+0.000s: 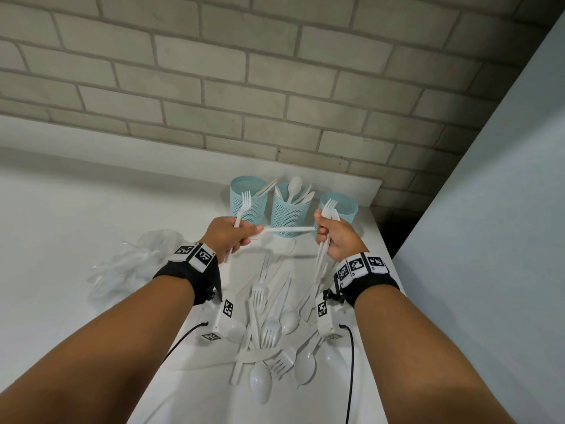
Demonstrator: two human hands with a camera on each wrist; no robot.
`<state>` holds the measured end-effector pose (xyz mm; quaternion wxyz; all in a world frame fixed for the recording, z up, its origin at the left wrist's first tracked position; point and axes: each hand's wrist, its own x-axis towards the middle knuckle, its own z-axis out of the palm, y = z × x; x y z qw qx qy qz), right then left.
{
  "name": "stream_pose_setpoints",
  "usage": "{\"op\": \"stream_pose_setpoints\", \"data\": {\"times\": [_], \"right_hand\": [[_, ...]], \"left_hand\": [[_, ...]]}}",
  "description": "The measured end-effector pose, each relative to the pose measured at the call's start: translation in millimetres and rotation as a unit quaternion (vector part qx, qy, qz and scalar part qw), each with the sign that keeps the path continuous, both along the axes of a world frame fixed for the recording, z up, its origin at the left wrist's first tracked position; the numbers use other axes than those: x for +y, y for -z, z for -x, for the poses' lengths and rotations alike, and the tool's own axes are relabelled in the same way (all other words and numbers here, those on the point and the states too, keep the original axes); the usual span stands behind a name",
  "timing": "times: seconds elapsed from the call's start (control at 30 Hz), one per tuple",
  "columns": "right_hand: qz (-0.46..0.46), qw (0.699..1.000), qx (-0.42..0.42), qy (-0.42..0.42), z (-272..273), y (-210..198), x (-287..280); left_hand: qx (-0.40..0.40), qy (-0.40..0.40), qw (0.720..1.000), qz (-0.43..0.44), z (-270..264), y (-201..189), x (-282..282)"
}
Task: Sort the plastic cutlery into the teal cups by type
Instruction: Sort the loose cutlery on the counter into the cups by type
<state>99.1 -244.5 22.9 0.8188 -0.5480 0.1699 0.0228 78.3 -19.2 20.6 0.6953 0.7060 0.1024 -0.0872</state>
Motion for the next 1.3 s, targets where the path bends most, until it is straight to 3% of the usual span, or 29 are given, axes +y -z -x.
{"op": "stream_pose_setpoints", "data": {"times": [0.07,0.13,0.2,0.3,0.37,0.47,0.77,0.97,1.3], "right_hand": [[0.000,0.998,0.007,0.059,-4,0,-1],[-0.013,0.999,0.000,0.048,-5,-2,4],[0.047,0.998,0.016,-0.049,-1,-7,13],[0.186,0.946,0.062,-0.257,9,-15,29],[0.154,0.927,0.071,-0.336,13,-19,37],[0.127,0.915,0.081,-0.374,19,-26,46],[0.070,0.960,0.101,-0.251,12,-11,39],[0.084,0.986,0.056,-0.131,7,-5,36],[0.085,0.992,-0.012,-0.091,4,-9,45]], "left_hand": [[-0.031,-0.013,0.999,-0.018,0,-1,0],[-0.051,-0.014,0.998,-0.030,1,-2,-2],[-0.062,-0.006,0.998,-0.030,1,-1,-7],[-0.067,0.006,0.998,-0.004,-1,1,-14],[-0.062,0.007,0.998,0.012,-2,3,-19],[-0.053,0.005,0.998,0.024,-3,4,-21],[0.012,0.016,0.999,0.044,-2,5,-21],[0.025,0.026,0.994,0.103,1,4,-26],[-0.006,0.106,0.987,0.124,9,14,-44]]}}
